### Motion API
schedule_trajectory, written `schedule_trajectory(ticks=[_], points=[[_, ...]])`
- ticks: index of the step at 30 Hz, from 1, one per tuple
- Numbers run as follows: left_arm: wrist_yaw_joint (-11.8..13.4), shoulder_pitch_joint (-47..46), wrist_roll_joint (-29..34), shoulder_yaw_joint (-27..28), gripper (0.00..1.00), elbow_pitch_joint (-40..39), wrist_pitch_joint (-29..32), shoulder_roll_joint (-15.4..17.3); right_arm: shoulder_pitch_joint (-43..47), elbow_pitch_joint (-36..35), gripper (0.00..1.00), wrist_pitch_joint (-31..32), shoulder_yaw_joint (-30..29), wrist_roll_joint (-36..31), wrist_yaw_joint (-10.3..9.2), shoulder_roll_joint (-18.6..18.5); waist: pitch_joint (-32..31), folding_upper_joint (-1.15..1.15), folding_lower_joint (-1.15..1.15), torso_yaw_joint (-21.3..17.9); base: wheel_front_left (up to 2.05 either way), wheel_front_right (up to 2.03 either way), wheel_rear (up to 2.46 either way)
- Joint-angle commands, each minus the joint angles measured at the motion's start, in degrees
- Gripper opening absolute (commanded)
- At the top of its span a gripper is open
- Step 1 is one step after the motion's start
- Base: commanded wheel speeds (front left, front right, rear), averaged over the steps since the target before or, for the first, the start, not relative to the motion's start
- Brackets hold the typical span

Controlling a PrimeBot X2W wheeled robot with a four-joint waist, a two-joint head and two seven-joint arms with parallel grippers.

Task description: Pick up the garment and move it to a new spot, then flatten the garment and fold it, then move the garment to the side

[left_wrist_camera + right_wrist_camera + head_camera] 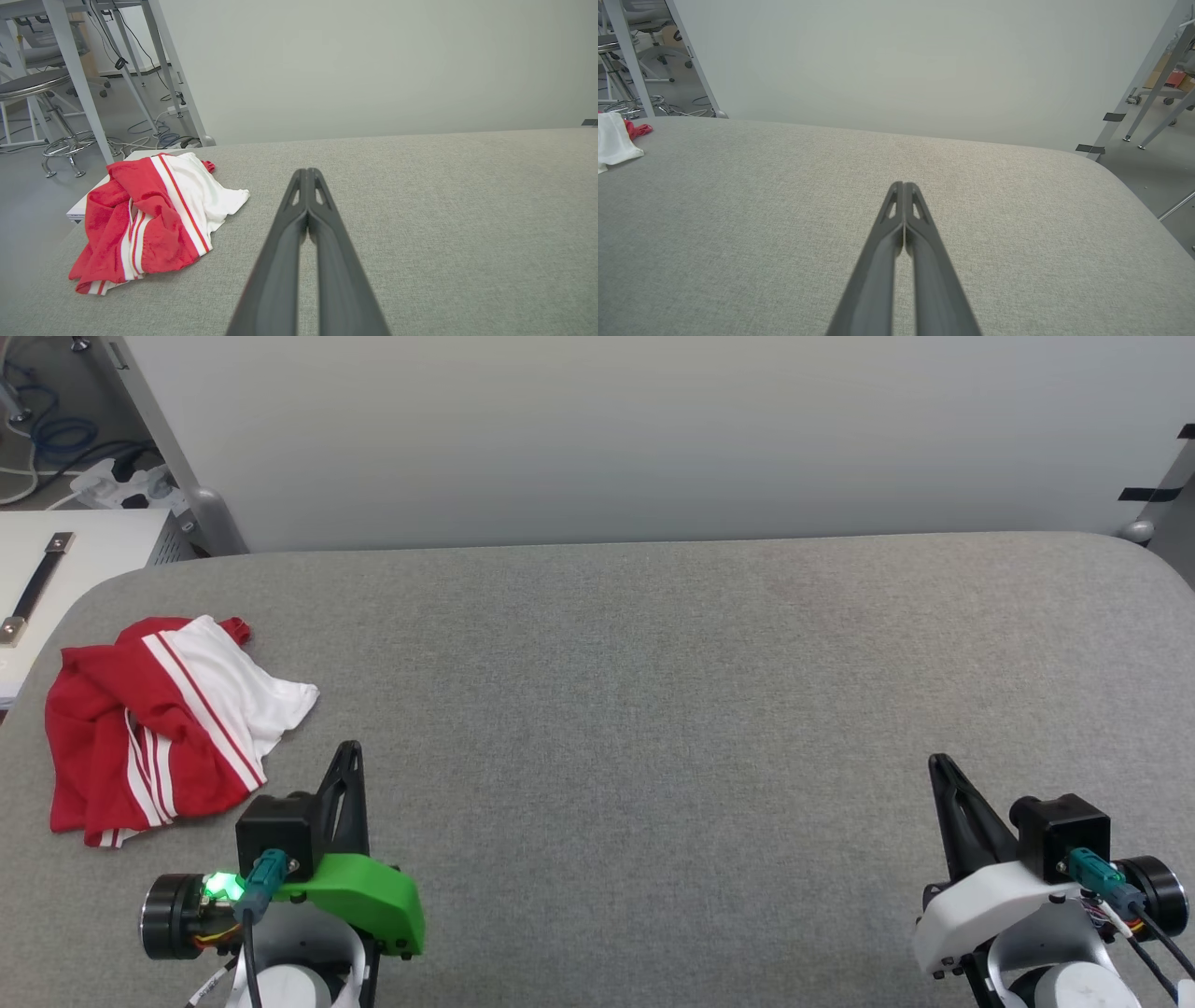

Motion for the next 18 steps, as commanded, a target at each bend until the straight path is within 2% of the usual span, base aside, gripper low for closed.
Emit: schedule_trajectory(ticks=[1, 18], points=[[0.2, 1.0, 0.6, 0.0, 0.00, -0.1, 0.0, -0.3, 0.1, -0.2, 0.00, 0.2, 0.1, -0.5, -0.05, 0.1, 0.0, 0.00, 0.00, 0.0, 0.00, 0.00, 0.00], [0.2, 1.0, 0.6, 0.0, 0.00, -0.1, 0.0, -0.3, 0.1, -0.2, 0.00, 0.2, 0.1, -0.5, -0.05, 0.1, 0.0, 0.00, 0.00, 0.0, 0.00, 0.00, 0.00]])
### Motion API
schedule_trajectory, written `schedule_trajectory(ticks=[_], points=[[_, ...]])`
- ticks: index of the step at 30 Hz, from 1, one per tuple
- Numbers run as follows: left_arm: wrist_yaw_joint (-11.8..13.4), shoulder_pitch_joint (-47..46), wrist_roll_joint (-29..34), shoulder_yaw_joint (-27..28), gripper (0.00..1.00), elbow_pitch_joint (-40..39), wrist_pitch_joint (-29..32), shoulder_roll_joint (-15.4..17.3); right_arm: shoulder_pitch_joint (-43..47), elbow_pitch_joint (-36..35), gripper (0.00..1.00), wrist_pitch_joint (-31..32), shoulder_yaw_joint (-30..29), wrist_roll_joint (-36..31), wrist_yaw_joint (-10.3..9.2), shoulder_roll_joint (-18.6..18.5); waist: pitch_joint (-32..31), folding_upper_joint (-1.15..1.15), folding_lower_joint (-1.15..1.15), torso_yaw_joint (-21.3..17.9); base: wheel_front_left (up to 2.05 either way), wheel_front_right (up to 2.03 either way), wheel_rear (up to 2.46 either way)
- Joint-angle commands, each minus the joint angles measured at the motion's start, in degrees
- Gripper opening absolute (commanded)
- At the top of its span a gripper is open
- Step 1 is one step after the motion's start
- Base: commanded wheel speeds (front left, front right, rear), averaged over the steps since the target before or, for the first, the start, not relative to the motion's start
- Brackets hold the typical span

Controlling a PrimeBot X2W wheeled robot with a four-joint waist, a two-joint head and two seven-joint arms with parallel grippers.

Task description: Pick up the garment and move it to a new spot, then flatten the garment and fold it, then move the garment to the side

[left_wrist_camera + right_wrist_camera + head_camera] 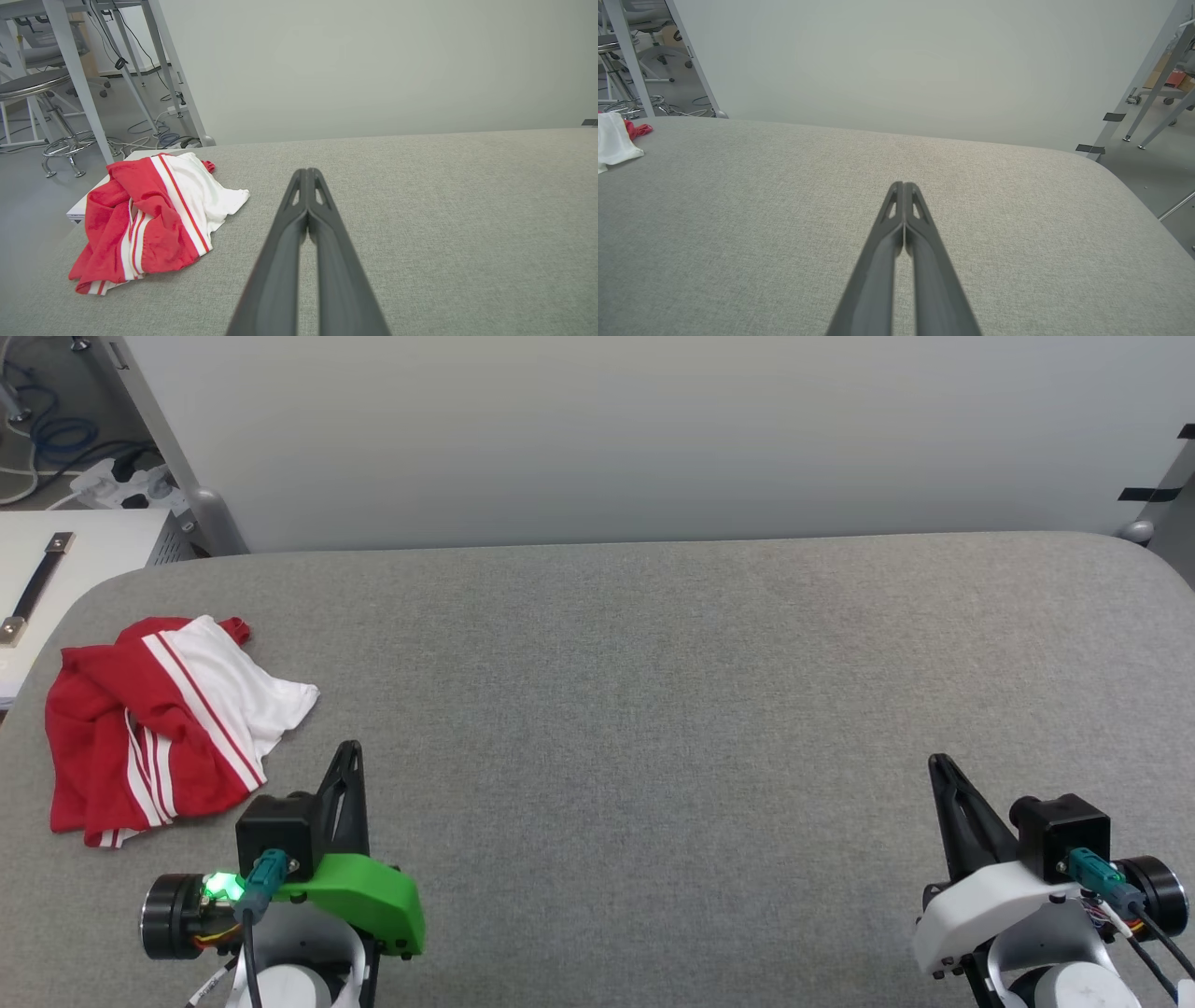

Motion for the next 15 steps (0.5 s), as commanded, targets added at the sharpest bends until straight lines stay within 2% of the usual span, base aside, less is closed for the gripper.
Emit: schedule_trajectory(ticks=[1, 4, 5, 15], points=[[0.2, 1.0, 0.6, 0.0, 0.00, -0.1, 0.0, -0.3, 0.1, -0.2, 0.00, 0.2, 0.1, -0.5, -0.05, 0.1, 0.0, 0.00, 0.00, 0.0, 0.00, 0.00, 0.00], [0.2, 1.0, 0.6, 0.0, 0.00, -0.1, 0.0, -0.3, 0.1, -0.2, 0.00, 0.2, 0.1, -0.5, -0.05, 0.1, 0.0, 0.00, 0.00, 0.0, 0.00, 0.00, 0.00], [0.0, 0.0, 0.0, 0.0, 1.00, 0.0, 0.0, 0.0, 0.0, 0.0, 1.00, 0.0, 0.0, 0.0, 0.00, 0.0, 0.0, 0.00, 0.00, 0.0, 0.00, 0.00, 0.00], [-0.1, 0.0, -0.7, -0.1, 1.00, 0.6, -0.8, 0.0, 0.1, 0.2, 1.00, -0.8, -0.4, 0.6, 0.00, 0.0, 0.1, 0.00, 0.00, 0.0, 0.00, 0.00, 0.00]])
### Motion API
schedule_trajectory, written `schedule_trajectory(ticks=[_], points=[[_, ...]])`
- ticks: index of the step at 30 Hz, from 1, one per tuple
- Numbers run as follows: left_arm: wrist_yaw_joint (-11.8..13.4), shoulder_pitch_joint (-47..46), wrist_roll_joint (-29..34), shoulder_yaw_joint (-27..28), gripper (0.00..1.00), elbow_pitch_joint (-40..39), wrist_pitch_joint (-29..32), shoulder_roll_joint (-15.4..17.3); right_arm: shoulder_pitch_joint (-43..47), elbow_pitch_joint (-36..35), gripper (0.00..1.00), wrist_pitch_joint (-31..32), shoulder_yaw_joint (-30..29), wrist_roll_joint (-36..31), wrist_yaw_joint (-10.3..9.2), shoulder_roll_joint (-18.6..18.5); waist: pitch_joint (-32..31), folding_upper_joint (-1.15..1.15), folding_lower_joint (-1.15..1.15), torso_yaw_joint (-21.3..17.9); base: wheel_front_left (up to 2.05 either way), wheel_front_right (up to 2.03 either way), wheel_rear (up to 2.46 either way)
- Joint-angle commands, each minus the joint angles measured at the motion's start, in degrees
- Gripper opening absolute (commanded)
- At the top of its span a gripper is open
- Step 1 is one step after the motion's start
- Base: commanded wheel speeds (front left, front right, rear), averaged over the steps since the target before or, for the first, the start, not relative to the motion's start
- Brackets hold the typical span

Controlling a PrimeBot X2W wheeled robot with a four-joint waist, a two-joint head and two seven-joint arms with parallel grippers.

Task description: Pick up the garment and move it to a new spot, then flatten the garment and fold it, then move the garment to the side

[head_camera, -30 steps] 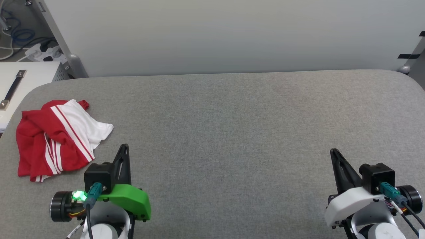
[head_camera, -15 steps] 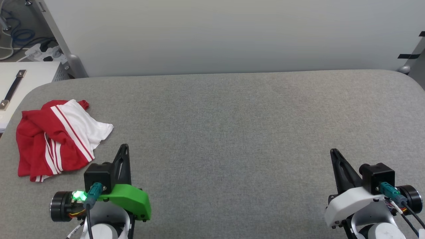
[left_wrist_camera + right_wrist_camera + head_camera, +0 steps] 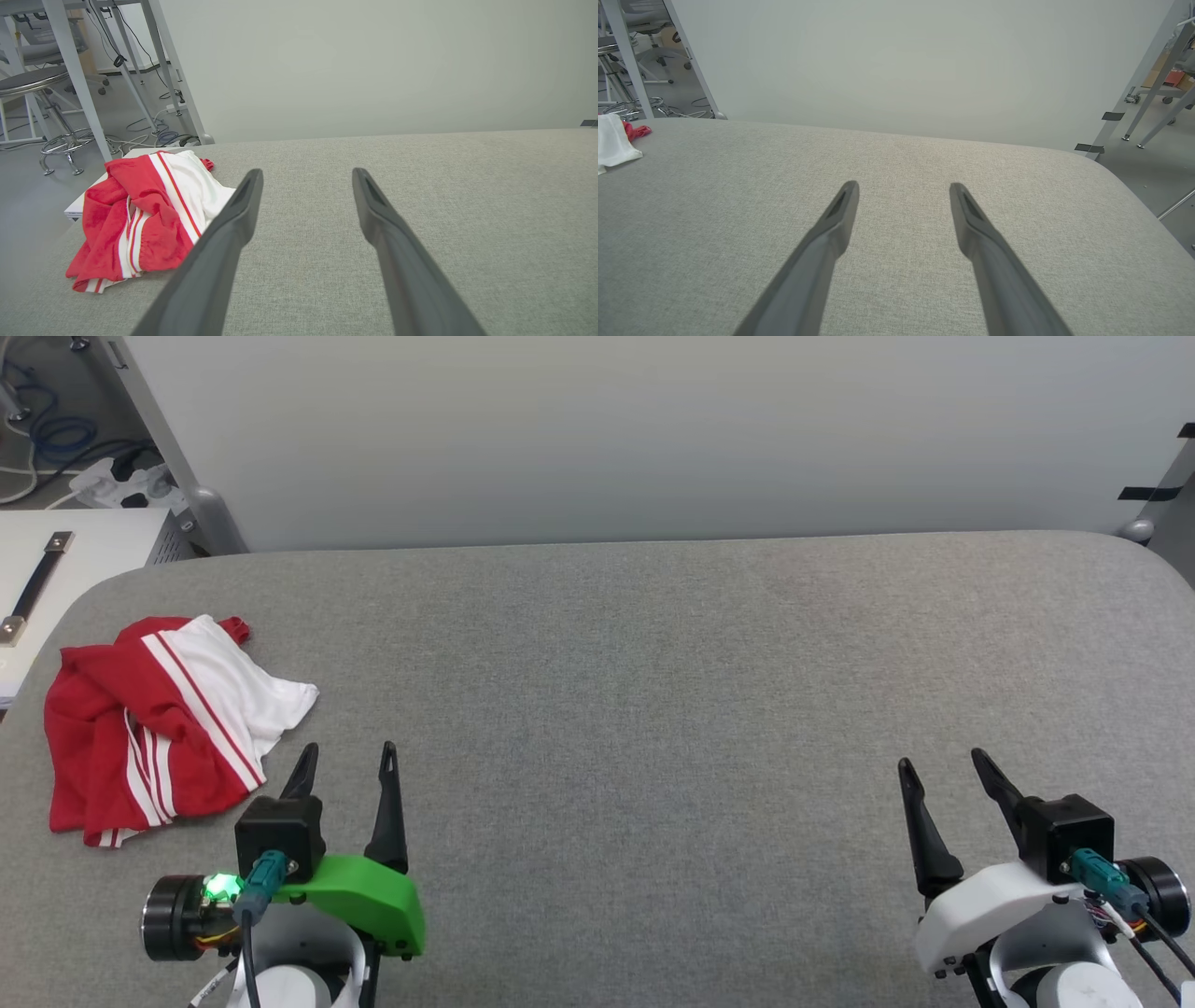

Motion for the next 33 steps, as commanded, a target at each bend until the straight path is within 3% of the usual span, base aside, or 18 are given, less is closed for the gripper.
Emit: schedule_trajectory(ticks=[1, 33], points=[[-0.1, 0.0, -0.4, -0.2, 1.00, 0.3, -0.7, 0.0, 0.1, 0.1, 1.00, -0.7, -0.2, 0.4, 0.00, 0.0, 0.0, 0.00, 0.00, 0.0, 0.00, 0.00, 0.00], [-1.2, 0.0, -3.5, -1.4, 1.00, 2.3, -4.5, -0.1, 0.1, -1.9, 1.00, -4.4, -1.9, 3.7, -0.02, 0.0, 0.4, 0.00, 0.00, 0.0, 0.00, 0.00, 0.00]])
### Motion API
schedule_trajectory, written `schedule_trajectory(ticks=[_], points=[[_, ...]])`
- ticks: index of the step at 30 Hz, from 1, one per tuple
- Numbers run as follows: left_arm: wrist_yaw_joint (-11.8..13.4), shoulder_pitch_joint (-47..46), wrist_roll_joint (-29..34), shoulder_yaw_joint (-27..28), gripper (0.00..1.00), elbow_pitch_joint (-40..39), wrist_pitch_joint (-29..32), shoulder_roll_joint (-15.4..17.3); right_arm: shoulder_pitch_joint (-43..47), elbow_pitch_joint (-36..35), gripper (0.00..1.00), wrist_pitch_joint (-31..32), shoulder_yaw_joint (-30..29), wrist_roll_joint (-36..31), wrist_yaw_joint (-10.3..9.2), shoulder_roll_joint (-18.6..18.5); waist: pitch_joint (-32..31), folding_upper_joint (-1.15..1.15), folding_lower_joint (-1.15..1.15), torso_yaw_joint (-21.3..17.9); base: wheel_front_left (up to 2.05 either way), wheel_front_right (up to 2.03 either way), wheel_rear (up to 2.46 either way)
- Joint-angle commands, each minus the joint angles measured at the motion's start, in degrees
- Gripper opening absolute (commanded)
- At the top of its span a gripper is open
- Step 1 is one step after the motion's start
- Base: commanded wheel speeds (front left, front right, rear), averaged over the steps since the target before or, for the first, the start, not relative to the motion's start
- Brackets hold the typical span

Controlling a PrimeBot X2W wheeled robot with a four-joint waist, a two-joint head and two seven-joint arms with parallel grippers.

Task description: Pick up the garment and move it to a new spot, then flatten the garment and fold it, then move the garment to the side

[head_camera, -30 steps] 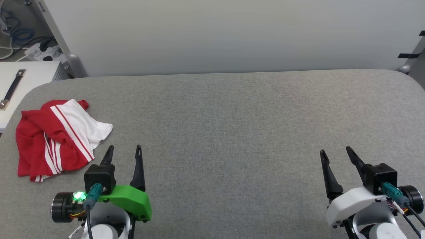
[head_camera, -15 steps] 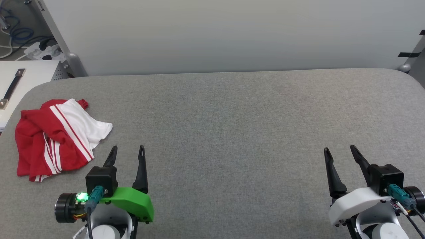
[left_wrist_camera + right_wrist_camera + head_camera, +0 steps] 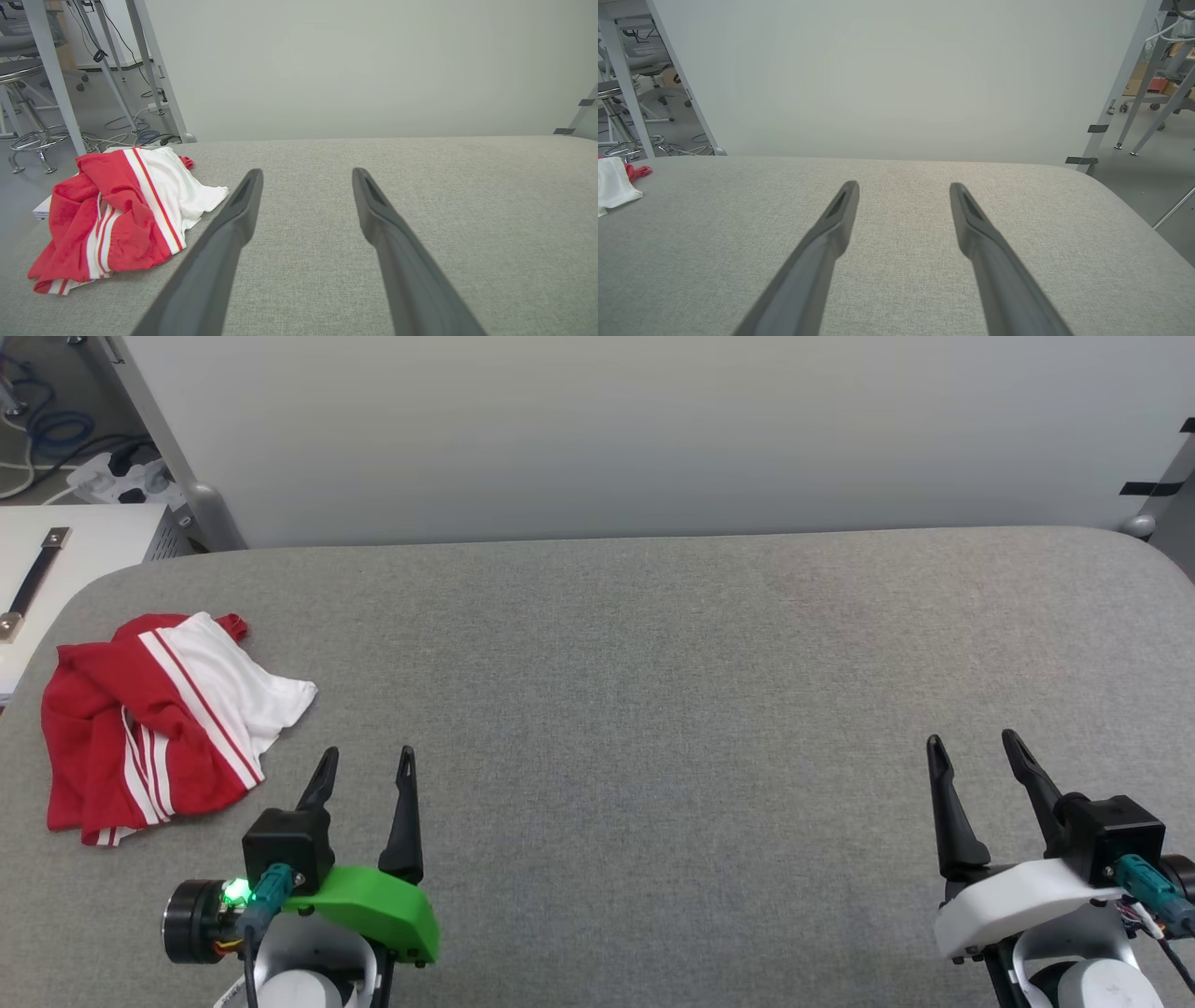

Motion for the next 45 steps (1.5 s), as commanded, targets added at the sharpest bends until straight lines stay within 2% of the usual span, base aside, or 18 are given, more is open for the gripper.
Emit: schedule_trajectory(ticks=[1, 19, 30, 45], points=[[-0.2, 0.0, -0.6, 0.0, 1.00, 0.0, -0.7, -0.1, 0.2, -0.5, 1.00, -0.6, -0.2, 0.6, -0.02, 0.0, 0.0, 0.00, 0.00, 0.0, 0.00, 0.00, 0.00], [-1.2, 0.5, -2.1, -0.8, 1.00, -0.3, -2.8, -0.2, 0.8, -1.5, 1.00, -2.7, -0.3, 0.4, -0.02, 0.0, -0.1, 0.00, 0.00, 0.1, 0.00, 0.00, 0.00], [-1.7, 0.7, -3.1, -1.5, 1.00, 2.4, -4.1, -0.2, 1.0, 0.4, 1.00, -4.0, -0.6, -0.4, -0.03, 0.1, 0.0, 0.00, 0.00, 0.1, 0.00, 0.00, 0.00], [-2.6, 0.3, -4.1, -1.6, 1.00, -0.7, -6.0, -0.2, 0.7, -2.0, 1.00, -5.9, -1.2, 0.6, -0.04, 0.1, 1.0, 0.00, 0.00, 0.3, 0.00, 0.00, 0.00]])
